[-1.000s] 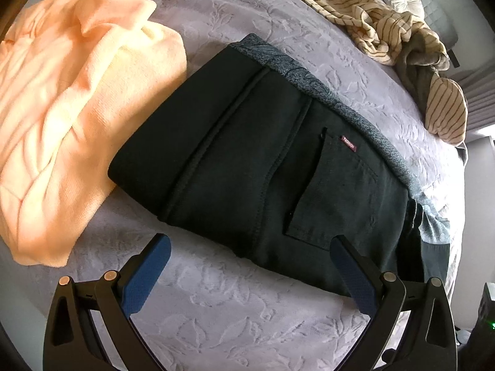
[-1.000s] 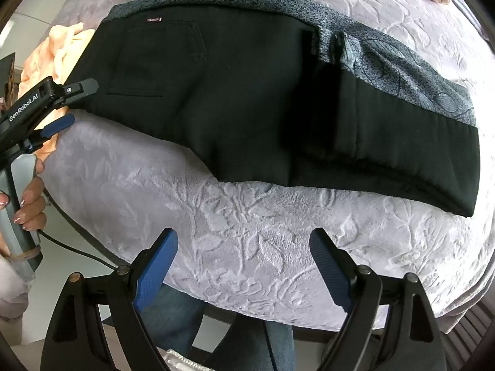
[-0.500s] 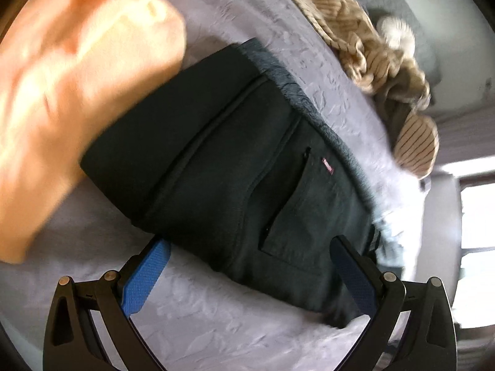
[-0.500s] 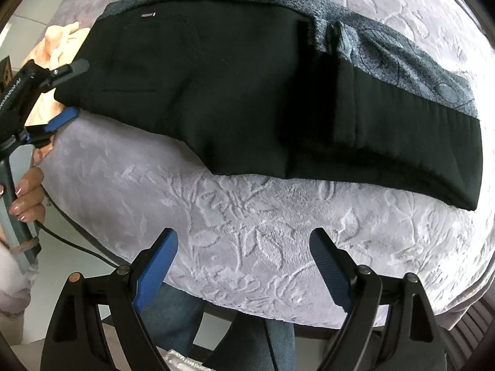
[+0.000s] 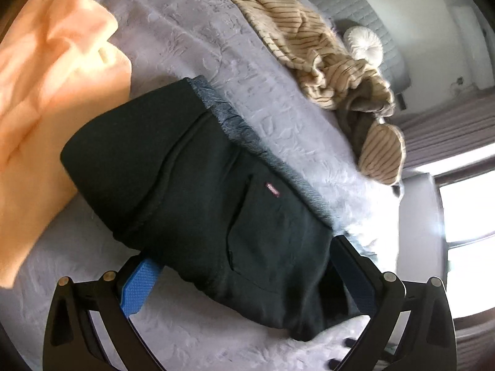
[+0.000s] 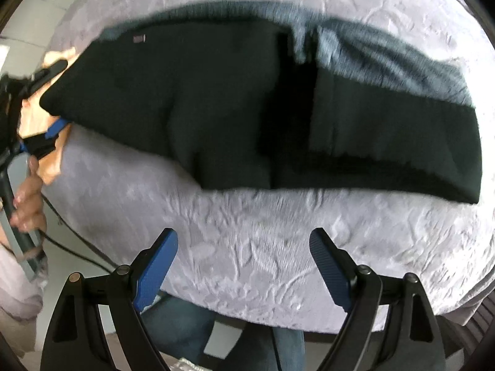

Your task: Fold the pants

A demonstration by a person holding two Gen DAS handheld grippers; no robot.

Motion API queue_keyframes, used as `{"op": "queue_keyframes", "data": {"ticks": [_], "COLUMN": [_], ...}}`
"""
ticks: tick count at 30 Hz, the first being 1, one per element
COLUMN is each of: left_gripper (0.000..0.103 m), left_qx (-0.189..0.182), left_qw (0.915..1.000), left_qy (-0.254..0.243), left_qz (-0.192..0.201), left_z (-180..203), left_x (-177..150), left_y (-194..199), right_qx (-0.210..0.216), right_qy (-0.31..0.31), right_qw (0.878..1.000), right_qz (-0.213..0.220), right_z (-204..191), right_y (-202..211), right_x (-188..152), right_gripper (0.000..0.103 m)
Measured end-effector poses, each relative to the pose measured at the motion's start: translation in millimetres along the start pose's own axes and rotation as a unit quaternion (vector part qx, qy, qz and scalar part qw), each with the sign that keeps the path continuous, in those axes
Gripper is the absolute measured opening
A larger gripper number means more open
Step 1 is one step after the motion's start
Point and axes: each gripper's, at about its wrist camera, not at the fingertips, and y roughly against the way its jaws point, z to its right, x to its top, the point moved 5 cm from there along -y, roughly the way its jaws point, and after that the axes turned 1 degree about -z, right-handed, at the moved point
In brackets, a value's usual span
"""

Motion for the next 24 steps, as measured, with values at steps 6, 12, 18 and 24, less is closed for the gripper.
{"op": "queue_keyframes", "data": {"ticks": [6, 12, 18, 24], "left_gripper": [0.070, 0.048, 0.047, 0.047], "left_qx": [0.154, 0.294, 0.367, 0.374], "left_qw": [0.9870, 0.9289, 0.8484, 0.8422], "left_qy": [-0.008, -0.224, -0.376, -0.381], "left_qz": [-0.047, 0.028, 0.068, 0.072], "left_z": [-31, 17, 43, 43], "left_x": [-11, -29, -54, -57], "left_y": [-38, -28, -29, -30], "right_qx": [0.001, 0.036, 0.081, 0.065], "right_qy": [0.014, 0.062, 0.163, 0.271], "right_qw": [0.999, 0.995, 0.983, 0.959], "right_qz": [0.033, 0.064, 0.024, -0.050], "right_z": [0, -37, -137, -242], "right_y": [24, 63, 73, 35], "right_x": [40, 100, 154, 170], "right_gripper": [0.089, 0.089, 0.089, 0.089]}}
